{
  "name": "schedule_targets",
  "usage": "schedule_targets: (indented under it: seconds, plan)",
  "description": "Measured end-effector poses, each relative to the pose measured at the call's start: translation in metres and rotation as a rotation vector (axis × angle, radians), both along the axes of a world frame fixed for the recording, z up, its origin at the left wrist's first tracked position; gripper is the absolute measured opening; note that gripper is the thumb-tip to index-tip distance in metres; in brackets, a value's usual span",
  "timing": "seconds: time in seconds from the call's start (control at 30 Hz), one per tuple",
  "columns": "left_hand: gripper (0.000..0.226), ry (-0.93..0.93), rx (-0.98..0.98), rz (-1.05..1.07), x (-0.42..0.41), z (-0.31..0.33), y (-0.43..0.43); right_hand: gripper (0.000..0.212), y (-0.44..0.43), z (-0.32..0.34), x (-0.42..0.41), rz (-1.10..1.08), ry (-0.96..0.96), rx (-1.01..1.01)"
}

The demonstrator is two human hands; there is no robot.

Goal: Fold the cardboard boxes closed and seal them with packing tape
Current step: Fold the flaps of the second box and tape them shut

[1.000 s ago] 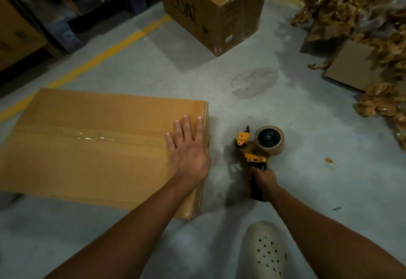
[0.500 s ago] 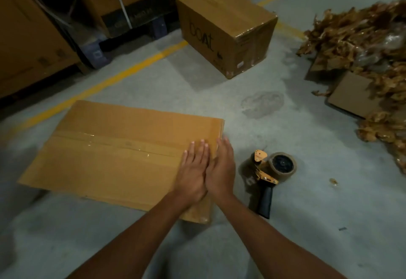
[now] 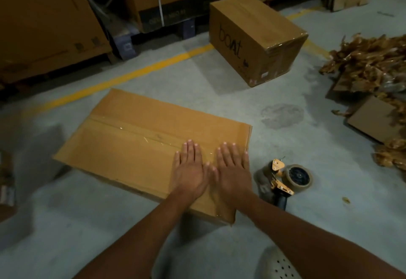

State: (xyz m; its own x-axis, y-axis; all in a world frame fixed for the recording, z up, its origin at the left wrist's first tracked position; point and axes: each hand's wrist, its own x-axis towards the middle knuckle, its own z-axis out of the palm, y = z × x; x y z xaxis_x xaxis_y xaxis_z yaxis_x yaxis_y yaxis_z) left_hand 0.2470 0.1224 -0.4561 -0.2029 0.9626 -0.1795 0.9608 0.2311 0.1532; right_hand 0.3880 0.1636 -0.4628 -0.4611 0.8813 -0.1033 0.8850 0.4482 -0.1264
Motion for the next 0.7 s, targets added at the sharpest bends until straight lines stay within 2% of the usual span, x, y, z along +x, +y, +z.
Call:
schedule_targets:
  seconds: [0.1, 0.17, 0.23, 0.3, 0.37, 0.43, 0.5, 0.53, 0.6, 0.7]
  plan:
    - [0.065, -0.017, 0.039, -0.407, -0.047, -0.007, -0.009, 0.059, 0.016, -0.001, 0.031, 0.322, -0.027, 0.024]
    - [0.061, -0.008, 0.049, -0.494, -0.061, -0.007, -0.015, 0.060, 0.016, 0.007, 0.034, 0.293, -0.051, -0.022]
    - [0.063, 0.020, 0.048, -0.350, -0.055, -0.007, -0.017, 0.064, 0.003, 0.009, 0.019, 0.084, -0.049, -0.062]
    - [0.072, 0.029, 0.020, -0.073, -0.040, -0.003, -0.017, 0.069, -0.012, 0.014, -0.011, -0.209, -0.013, -0.113]
    - [0.077, 0.029, 0.007, 0.148, -0.028, -0.001, -0.013, 0.071, -0.020, 0.015, -0.038, -0.400, 0.030, -0.079]
    - [0.080, -0.003, -0.023, 0.269, -0.017, 0.001, -0.004, 0.069, -0.021, 0.014, -0.042, -0.366, 0.005, -0.072]
    - [0.079, -0.013, -0.060, 0.306, -0.012, 0.002, 0.001, 0.062, -0.016, 0.008, -0.027, -0.107, -0.024, -0.048]
    - [0.078, 0.000, -0.062, 0.269, -0.016, 0.003, 0.001, 0.058, -0.010, 0.007, -0.019, 0.063, -0.023, -0.023]
    - [0.074, 0.047, -0.027, 0.044, -0.037, 0.002, -0.006, 0.054, 0.004, 0.007, -0.010, 0.276, -0.072, 0.010]
    - [0.068, 0.066, -0.011, -0.404, -0.072, 0.001, -0.014, 0.055, 0.008, 0.012, 0.000, 0.275, -0.092, 0.015]
